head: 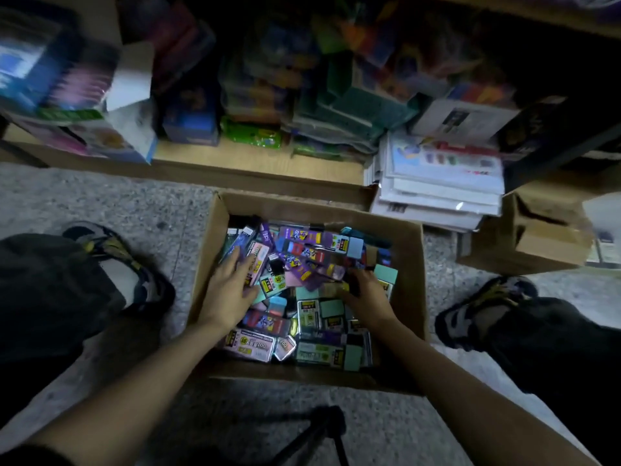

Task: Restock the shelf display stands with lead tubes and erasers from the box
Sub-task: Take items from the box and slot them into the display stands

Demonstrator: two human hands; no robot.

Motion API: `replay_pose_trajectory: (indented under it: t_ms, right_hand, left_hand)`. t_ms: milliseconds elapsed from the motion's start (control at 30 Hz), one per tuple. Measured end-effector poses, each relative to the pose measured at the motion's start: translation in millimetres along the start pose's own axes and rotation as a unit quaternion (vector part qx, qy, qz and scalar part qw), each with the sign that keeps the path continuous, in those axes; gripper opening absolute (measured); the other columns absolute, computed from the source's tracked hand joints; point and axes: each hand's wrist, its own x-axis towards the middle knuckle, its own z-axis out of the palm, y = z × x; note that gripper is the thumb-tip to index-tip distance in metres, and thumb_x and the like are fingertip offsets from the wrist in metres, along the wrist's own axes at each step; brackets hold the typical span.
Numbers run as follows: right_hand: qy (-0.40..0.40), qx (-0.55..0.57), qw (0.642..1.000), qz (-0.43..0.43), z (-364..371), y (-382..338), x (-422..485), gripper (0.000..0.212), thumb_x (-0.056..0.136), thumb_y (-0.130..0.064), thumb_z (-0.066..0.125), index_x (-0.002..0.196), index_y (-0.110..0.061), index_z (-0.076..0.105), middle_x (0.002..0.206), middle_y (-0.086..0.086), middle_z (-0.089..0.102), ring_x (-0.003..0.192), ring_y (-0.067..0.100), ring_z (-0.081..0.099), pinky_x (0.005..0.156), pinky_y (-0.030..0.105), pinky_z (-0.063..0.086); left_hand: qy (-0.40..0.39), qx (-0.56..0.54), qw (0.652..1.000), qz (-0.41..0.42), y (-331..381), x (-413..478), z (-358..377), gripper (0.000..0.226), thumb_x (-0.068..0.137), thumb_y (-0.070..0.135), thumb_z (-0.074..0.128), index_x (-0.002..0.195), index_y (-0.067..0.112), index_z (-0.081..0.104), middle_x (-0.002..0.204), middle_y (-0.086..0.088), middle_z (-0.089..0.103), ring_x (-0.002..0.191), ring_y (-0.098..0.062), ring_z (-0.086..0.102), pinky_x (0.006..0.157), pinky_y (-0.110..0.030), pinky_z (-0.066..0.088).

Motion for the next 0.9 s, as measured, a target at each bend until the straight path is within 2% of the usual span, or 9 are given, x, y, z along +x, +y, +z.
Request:
replay_pose_trajectory:
  t_ms: [67,233,333,400,467,600,700,833,900]
  right_hand:
    - [0.028,-0.011,0.999,-0.022,6,-8,15,0.047,0.085,-0.019,0.065,0.128,-0.006,0.049,0.128,0.016,0.05,0.117,0.035,0.046,0.093,0.04,0.041]
    - [0.015,-0.015,0.996,-0.084,15,-32,55,0.062,0.084,-0.034,0.067,0.136,-0.011,0.041,0.136,0.011,0.043,0.122,0.031,0.041,0.099,0.04,0.038]
    - [-0.065,-0.08,0.988,-0.115,22,-41,73,0.088,0.083,-0.047,0.064,0.149,-0.015,0.016,0.156,0.008,0.015,0.143,0.028,0.014,0.117,0.042,0.016]
    - [-0.107,-0.153,0.974,-0.128,30,-42,76,0.098,0.082,-0.056,0.06,0.151,-0.023,-0.002,0.159,0.004,-0.007,0.146,0.026,-0.009,0.117,0.045,-0.002]
    - [-0.108,-0.192,0.965,-0.144,36,-39,74,0.097,0.082,-0.06,0.056,0.15,-0.028,-0.006,0.158,0.003,-0.015,0.144,0.026,-0.017,0.115,0.046,-0.008]
    - [-0.073,-0.199,0.963,-0.165,41,-34,59,0.081,0.088,-0.058,0.047,0.15,-0.028,0.004,0.159,0.003,0.001,0.145,0.027,-0.002,0.117,0.047,0.003]
    - [-0.038,-0.196,0.968,-0.155,48,-31,40,0.07,0.091,-0.053,0.045,0.149,-0.029,0.013,0.15,0.007,0.021,0.138,0.031,0.017,0.113,0.046,0.019]
    - [-0.008,-0.115,0.983,-0.146,53,-33,26,0.055,0.091,-0.041,0.054,0.14,-0.023,0.036,0.132,0.011,0.036,0.124,0.033,0.034,0.1,0.042,0.036]
    - [0.002,-0.1,0.985,-0.14,50,-36,28,0.049,0.091,-0.037,0.056,0.134,-0.02,0.042,0.129,0.012,0.037,0.118,0.034,0.04,0.097,0.041,0.039]
  left_hand:
    - [0.036,0.047,0.998,-0.002,4,12,4,0.066,0.089,0.026,0.06,0.146,0.012,0.029,0.158,-0.014,0.009,0.144,-0.03,0.012,0.116,-0.037,0.015]
    - [0.049,0.012,0.996,-0.077,13,37,9,0.072,0.093,0.032,0.052,0.148,0.003,0.015,0.157,-0.018,0.008,0.144,-0.029,0.01,0.117,-0.036,0.012]
    - [0.06,0.052,0.995,-0.063,14,33,16,0.07,0.095,0.033,0.047,0.148,0.003,0.012,0.156,-0.018,0.01,0.144,-0.029,0.011,0.116,-0.036,0.013]
    - [0.067,0.067,0.994,-0.052,14,26,21,0.07,0.096,0.034,0.045,0.148,0.003,0.012,0.156,-0.018,0.014,0.143,-0.028,0.014,0.114,-0.036,0.015]
    - [0.073,0.075,0.993,-0.046,13,19,25,0.068,0.096,0.033,0.045,0.148,0.003,0.013,0.154,-0.017,0.017,0.142,-0.029,0.017,0.113,-0.037,0.018]
    - [0.076,0.09,0.992,-0.046,12,13,26,0.064,0.095,0.035,0.048,0.146,0.004,0.023,0.149,-0.017,0.029,0.136,-0.029,0.028,0.108,-0.038,0.025]
    - [0.072,0.099,0.991,-0.045,12,6,24,0.061,0.093,0.037,0.05,0.142,0.005,0.032,0.138,-0.017,0.04,0.124,-0.031,0.039,0.1,-0.039,0.031]
    - [0.097,0.054,0.993,-0.051,15,6,18,0.039,0.096,0.033,0.046,0.123,0.006,0.05,0.116,-0.019,0.052,0.105,-0.035,0.048,0.088,-0.043,0.036]
    - [0.113,-0.005,0.992,-0.059,14,14,12,0.027,0.096,0.024,0.048,0.111,0.003,0.055,0.114,-0.021,0.051,0.104,-0.036,0.048,0.089,-0.043,0.036]
